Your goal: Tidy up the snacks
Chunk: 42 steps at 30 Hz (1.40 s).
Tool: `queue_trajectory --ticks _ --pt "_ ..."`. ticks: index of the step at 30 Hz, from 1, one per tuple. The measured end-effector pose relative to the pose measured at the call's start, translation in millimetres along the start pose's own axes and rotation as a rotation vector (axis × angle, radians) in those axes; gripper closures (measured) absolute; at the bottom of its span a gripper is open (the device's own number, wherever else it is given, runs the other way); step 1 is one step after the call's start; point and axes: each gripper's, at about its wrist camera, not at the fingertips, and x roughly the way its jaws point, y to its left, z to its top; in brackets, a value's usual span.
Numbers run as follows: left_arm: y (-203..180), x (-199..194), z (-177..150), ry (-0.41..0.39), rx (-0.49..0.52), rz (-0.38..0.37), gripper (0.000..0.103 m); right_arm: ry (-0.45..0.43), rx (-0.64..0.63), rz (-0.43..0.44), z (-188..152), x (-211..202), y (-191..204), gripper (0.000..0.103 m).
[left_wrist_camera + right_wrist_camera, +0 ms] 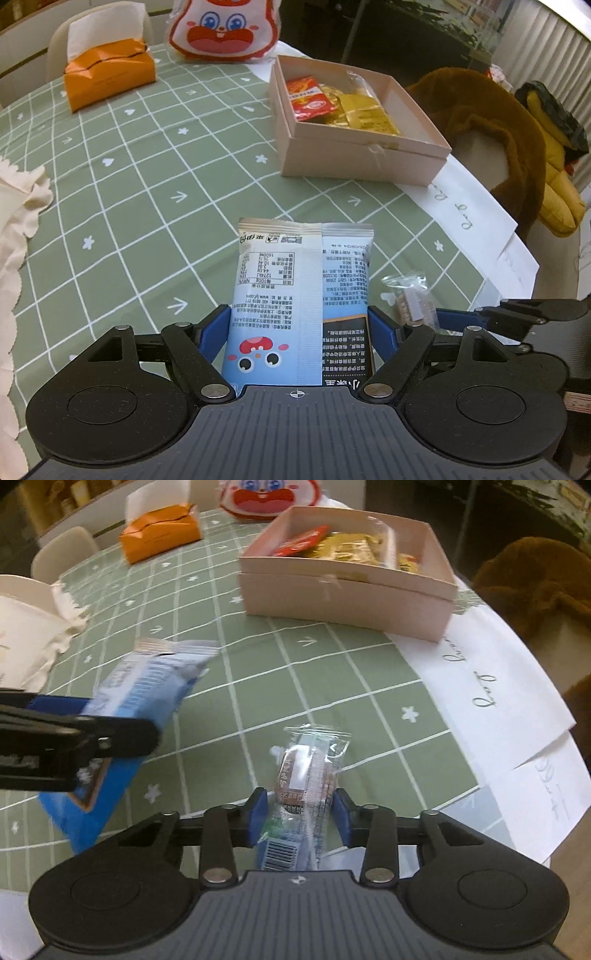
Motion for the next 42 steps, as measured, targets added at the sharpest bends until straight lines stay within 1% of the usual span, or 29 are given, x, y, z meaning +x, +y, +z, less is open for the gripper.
queue_trajectory --ticks 1,2,3,7,12,14,16,17,18,19,24,27,29,30,33,36,39,42 --pt "-1 1 0 0.002 0.004 0.000 0.020 -0.010 -0.008 0.004 -1 -4 -1 0.079" --pt "-2 2 0 0.005 0.007 -0.001 0.020 -0.022 -0.019 0.005 1 -8 0 0.083" --pt "-3 3 0 0.007 0.008 -0.001 0.020 -0.032 -0.030 0.009 3 -12 0 0.084" --pt "-8 10 -2 0.023 0.006 -0.004 0.020 -0.061 -0.053 0.023 12 -23 -4 0.084" --pt "-9 17 -7 0.048 -0.007 0.024 0.019 -0.029 -0.029 0.030 15 -17 -10 0.083" --pt "-7 16 -10 0.048 -0.021 0.037 0.020 -0.026 -0.011 0.020 13 -16 -12 0.078" --pt "-4 15 -12 0.046 -0.036 0.051 0.020 -0.025 0.015 0.008 9 -16 -15 0.061" --pt "-2 14 -13 0.043 -0.046 0.057 0.020 -0.029 0.027 0.004 7 -16 -17 0.057" --pt "0 13 -14 0.041 -0.055 0.062 0.019 -0.031 0.037 -0.001 5 -15 -18 0.050" --pt "2 13 -16 0.039 -0.062 0.064 0.020 -0.030 0.046 -0.007 2 -14 -19 0.044" --pt "3 11 -21 0.041 -0.072 0.070 0.019 0.011 0.006 -0.032 1 -2 -6 0.043" --pt "2 9 -22 0.042 -0.068 0.079 0.019 0.007 0.004 -0.032 7 8 1 0.042" --pt "2 7 -22 0.041 -0.069 0.085 0.019 -0.017 -0.001 -0.061 11 12 4 0.049" --pt "1 7 -22 0.041 -0.069 0.087 0.019 -0.021 -0.019 -0.063 12 12 6 0.065" --pt "-2 7 -22 0.043 -0.067 0.090 0.019 0.003 -0.061 -0.026 13 10 6 0.067" --pt "-8 8 -21 0.042 -0.069 0.075 0.019 0.009 -0.065 -0.005 11 3 -4 0.067" --pt "-17 4 -15 0.010 -0.067 0.049 0.020 -0.019 -0.036 0.035 15 -15 -24 0.067" --pt "-27 -5 3 -0.047 -0.087 0.007 0.020 -0.085 -0.024 0.061 30 -41 -43 0.067"
